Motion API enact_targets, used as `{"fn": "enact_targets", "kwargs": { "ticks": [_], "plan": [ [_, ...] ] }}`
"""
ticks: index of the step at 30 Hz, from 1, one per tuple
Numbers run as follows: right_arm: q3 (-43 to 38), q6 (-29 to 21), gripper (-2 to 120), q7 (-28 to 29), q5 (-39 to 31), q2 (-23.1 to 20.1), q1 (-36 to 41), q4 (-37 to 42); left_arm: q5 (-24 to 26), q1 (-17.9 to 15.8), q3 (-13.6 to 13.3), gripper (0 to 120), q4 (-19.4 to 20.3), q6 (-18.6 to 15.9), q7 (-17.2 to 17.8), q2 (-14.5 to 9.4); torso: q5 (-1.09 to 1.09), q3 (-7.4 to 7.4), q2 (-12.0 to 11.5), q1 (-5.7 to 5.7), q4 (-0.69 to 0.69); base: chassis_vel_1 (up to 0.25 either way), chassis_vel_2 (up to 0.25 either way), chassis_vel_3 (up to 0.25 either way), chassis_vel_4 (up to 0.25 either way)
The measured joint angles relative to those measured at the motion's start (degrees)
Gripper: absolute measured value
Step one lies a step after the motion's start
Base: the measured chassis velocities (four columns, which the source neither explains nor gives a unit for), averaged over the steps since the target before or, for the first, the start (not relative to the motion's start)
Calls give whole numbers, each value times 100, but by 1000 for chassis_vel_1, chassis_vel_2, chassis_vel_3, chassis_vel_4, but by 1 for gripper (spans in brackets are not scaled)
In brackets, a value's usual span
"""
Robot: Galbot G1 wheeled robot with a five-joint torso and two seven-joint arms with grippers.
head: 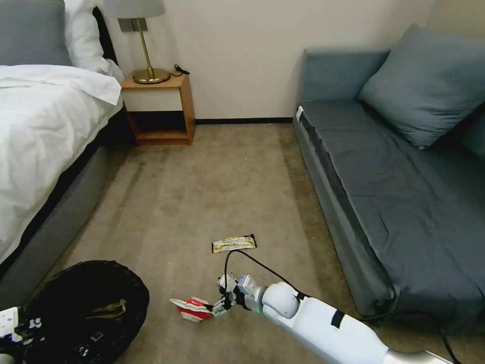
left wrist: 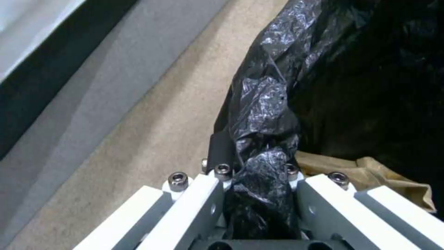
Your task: Pick up the trash bin, then pick up the garbage on the floor and place it into the trash bin.
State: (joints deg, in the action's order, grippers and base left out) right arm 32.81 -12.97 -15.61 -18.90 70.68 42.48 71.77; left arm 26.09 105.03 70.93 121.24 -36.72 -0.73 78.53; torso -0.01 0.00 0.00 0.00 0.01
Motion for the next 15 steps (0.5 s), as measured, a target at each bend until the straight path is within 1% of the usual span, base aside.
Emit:
{"fn": "enact_targets", "kwargs": {
  "ticks": [3,5,6,7,10,11,12,14,15],
  "plan": [
    [70,54,100,-69,128,104,-58,-196,17,2,21,3,59,-11,-3,-47,0,0,0,0,0,0,0,0,0],
    [86,85,100,-89,197,174,-71,-268,83,-5,58,3,155,-52,13,-87,0,0,0,0,0,0,0,0,0],
    [79,101,100,-92,204,213,-55,-285,158,-10,112,3,275,-91,40,-110,0,0,0,0,0,0,0,0,0],
    [79,101,100,-92,204,213,-55,-285,158,-10,112,3,275,-91,40,-110,0,0,0,0,0,0,0,0,0],
    [86,119,100,-124,187,121,-4,-199,294,-1,218,3,616,-194,146,-167,0,0,0,0,-1,0,0,0,0],
    [86,119,100,-124,187,121,-4,-199,294,-1,218,3,616,-194,146,-167,0,0,0,0,-1,0,0,0,0],
    [109,119,100,-131,163,79,10,-139,330,5,264,3,745,-244,163,-182,1,0,0,0,-2,0,0,0,0],
    [167,112,100,-132,137,37,26,-69,382,28,330,3,871,-298,176,-197,1,0,0,0,-2,0,0,0,0],
    [230,101,100,-130,128,13,39,-27,437,79,404,3,959,-331,179,-215,1,0,0,0,-2,0,0,0,0]
  ]
}}
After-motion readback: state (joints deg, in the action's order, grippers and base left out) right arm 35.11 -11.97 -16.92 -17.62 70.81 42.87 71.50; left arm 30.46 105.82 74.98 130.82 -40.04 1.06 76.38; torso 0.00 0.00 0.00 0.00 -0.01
